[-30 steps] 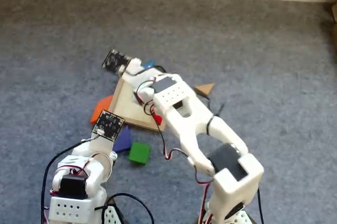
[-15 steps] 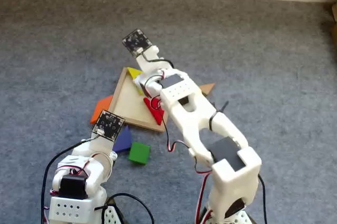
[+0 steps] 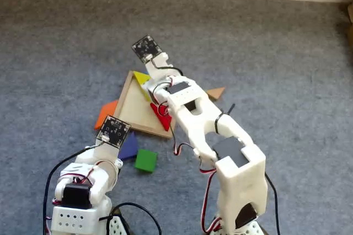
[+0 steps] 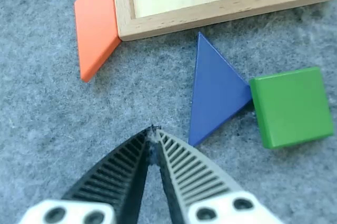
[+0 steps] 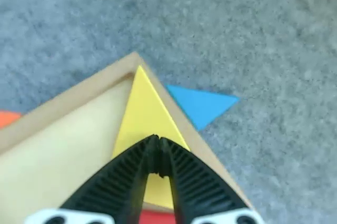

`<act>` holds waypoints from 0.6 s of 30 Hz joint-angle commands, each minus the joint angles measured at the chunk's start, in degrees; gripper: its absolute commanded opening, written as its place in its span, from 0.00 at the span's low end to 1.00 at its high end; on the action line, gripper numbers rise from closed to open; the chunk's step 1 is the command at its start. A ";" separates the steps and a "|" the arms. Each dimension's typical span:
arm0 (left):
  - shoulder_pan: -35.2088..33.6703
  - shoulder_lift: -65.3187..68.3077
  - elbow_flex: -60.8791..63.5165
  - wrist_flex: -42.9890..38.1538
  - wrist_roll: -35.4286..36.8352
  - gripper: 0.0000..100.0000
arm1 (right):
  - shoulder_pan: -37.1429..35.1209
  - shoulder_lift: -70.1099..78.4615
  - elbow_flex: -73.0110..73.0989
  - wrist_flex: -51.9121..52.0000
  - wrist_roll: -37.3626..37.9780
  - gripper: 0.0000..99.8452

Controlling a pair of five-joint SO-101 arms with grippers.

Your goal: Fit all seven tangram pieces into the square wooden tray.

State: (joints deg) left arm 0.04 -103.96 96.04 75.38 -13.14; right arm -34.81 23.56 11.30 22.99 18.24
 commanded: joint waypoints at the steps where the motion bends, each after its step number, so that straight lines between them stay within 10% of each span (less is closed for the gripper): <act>1: -0.22 -0.31 1.10 0.26 0.35 0.01 | 0.48 -0.57 -0.66 6.73 4.48 0.01; 18: -0.22 -0.31 1.10 0.26 0.35 0.01 | 3.03 -1.19 -0.75 10.42 10.37 0.01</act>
State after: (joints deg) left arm 0.04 -103.96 96.04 75.38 -13.14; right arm -33.67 22.95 10.24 31.96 27.38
